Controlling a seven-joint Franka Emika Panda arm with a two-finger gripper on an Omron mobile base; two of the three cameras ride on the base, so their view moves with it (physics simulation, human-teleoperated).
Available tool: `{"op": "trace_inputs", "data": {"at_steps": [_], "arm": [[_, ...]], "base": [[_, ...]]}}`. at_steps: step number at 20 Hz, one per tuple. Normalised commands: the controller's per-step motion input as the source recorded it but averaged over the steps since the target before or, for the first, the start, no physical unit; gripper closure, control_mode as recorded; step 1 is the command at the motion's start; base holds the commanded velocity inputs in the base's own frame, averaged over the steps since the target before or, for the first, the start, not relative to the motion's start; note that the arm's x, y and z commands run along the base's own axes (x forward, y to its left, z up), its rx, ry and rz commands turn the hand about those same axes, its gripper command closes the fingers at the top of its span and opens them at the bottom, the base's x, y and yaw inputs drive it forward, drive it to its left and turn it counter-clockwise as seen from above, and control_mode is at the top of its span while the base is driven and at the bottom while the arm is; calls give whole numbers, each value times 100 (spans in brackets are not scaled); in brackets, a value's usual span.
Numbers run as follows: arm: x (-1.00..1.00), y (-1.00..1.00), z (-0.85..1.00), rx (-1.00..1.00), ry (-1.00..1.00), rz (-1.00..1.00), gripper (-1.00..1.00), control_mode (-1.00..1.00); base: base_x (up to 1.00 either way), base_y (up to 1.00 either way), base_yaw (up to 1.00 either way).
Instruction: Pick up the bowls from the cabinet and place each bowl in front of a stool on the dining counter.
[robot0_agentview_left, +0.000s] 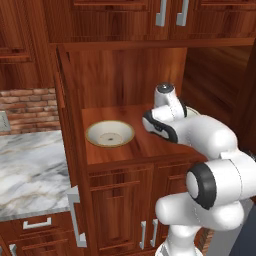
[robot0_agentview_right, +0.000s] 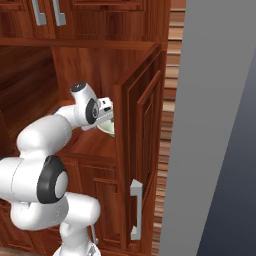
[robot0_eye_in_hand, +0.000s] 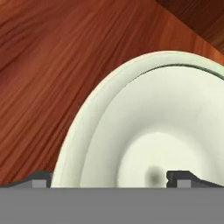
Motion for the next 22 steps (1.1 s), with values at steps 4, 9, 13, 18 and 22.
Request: {"op": "trace_inputs", "data": {"at_steps": [4, 9, 13, 18, 22], "arm": [[30, 0, -21, 0, 3, 0, -100, -100], [22, 0, -19, 0, 3, 0, -100, -100], [7, -12, -3, 0, 1, 0, -100, -100], [1, -23, 0, 0, 0, 0, -100, -100], [0, -22, 0, 0, 0, 0, -100, -100]], "base": [[0, 0, 0], [0, 0, 0], [0, 0, 0], [0, 0, 0], [0, 0, 0]]}}
